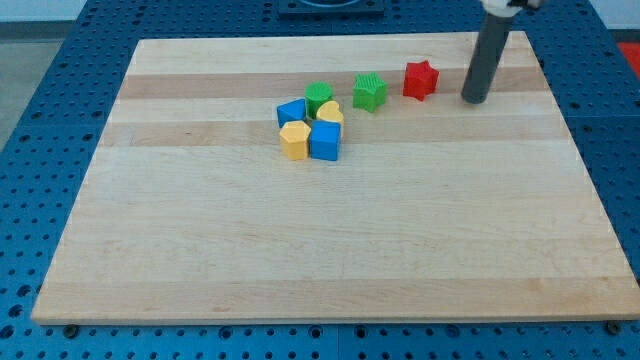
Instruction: Drag the red star to the bottom left of the red circle
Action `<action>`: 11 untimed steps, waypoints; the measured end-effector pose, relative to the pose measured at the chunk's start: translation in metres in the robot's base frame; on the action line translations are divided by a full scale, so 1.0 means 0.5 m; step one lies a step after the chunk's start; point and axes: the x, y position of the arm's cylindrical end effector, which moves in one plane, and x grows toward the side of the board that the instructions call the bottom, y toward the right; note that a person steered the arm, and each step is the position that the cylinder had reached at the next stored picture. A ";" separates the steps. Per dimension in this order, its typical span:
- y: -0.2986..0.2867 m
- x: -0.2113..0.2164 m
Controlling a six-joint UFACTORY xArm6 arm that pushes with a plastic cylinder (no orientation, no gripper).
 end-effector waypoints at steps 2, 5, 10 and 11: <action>-0.168 0.005; -0.151 -0.087; -0.020 -0.141; -0.008 -0.144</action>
